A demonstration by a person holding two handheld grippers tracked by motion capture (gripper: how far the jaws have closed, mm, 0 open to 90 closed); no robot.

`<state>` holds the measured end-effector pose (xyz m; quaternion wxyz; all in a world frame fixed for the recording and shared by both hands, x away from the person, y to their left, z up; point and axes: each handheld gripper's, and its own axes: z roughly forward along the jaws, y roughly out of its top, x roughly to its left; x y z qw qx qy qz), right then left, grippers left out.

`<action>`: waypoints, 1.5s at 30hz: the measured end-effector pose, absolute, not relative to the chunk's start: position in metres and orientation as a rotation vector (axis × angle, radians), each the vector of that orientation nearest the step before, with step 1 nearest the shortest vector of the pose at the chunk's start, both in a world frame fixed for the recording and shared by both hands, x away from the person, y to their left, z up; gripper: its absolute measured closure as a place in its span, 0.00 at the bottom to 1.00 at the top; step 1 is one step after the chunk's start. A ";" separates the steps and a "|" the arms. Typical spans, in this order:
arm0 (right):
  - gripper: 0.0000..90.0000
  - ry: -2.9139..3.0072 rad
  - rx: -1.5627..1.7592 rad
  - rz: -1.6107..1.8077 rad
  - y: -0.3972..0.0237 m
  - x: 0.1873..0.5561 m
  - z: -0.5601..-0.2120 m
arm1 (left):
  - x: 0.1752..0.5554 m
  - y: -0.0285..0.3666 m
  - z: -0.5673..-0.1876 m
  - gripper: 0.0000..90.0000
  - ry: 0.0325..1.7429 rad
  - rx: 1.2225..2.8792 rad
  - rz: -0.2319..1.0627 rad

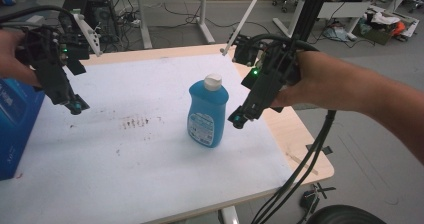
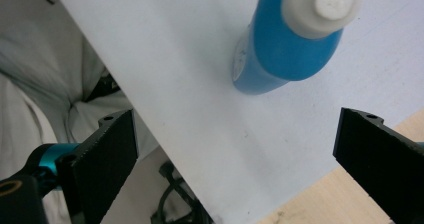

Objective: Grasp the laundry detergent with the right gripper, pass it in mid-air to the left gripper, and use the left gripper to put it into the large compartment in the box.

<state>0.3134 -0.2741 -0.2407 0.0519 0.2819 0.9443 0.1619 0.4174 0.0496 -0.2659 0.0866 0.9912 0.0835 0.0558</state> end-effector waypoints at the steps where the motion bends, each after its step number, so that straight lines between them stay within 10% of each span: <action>1: 0.04 2.865 0.876 0.508 -0.275 0.315 -0.242 | 0.418 0.049 -0.266 0.02 0.245 2.957 0.166; 45: 0.04 2.624 1.039 1.022 -0.313 0.325 -0.320 | 0.423 0.049 -0.273 0.02 0.265 2.958 0.150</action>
